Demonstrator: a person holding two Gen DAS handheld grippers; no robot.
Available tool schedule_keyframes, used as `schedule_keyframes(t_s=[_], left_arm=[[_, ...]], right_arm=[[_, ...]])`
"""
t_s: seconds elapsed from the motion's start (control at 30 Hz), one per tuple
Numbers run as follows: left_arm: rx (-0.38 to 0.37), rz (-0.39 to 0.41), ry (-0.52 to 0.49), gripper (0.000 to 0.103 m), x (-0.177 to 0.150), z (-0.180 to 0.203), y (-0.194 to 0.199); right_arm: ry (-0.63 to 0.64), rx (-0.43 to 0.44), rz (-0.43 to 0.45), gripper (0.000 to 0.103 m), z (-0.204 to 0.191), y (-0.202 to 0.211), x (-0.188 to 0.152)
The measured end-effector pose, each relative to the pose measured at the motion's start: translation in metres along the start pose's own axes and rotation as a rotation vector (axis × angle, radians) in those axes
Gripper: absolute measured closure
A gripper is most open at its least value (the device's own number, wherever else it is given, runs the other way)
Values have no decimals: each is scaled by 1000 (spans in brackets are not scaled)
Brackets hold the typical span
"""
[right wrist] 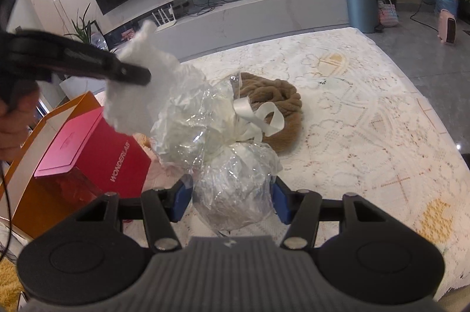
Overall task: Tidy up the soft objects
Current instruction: 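Lift the plastic bag with the right tool while the left tool grasps the white tissue paper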
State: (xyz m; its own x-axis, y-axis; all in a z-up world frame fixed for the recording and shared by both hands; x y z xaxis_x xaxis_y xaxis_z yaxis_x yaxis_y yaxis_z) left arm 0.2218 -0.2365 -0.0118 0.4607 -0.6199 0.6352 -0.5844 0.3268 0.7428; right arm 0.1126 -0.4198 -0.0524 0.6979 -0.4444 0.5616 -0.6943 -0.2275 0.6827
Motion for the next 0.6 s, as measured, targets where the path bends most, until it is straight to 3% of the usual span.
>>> schedule_keyframes(t_s=[0.23, 0.4, 0.47, 0.5, 0.57, 0.6], left_arm=[[-37, 26, 27, 95, 5, 1, 16], [-11, -96, 67, 94, -11, 4, -23], [4, -151, 116, 85, -19, 2, -45], [20, -173, 146, 75, -22, 0, -55], [56, -201, 165, 50, -27, -2, -70], [85, -211, 161, 27, -28, -3, -77]], right_arm=[[22, 7, -19, 46, -6, -6, -3], [20, 5, -21, 46, -5, -7, -4], [16, 4, -17, 46, -4, -6, -4], [11, 3, -15, 46, -2, -5, -4], [4, 4, -12, 46, 0, -3, -4], [2, 3, -11, 46, 1, -2, -4]])
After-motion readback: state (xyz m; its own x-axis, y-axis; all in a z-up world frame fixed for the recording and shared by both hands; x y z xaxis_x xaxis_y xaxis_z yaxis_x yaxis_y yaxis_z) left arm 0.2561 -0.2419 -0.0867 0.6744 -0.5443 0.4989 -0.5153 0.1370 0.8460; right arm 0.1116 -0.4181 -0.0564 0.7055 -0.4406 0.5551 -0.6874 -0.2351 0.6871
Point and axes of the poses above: each gripper's, at about its wrist camera, not at the fingertips, and y roughly against the way its jaws point, z to its right, x to its top, the point moved 4 cm from there along -y, roughly the way its jaws point, and after that the axes turned 15 degrees about -y, right-handed, at the moved point
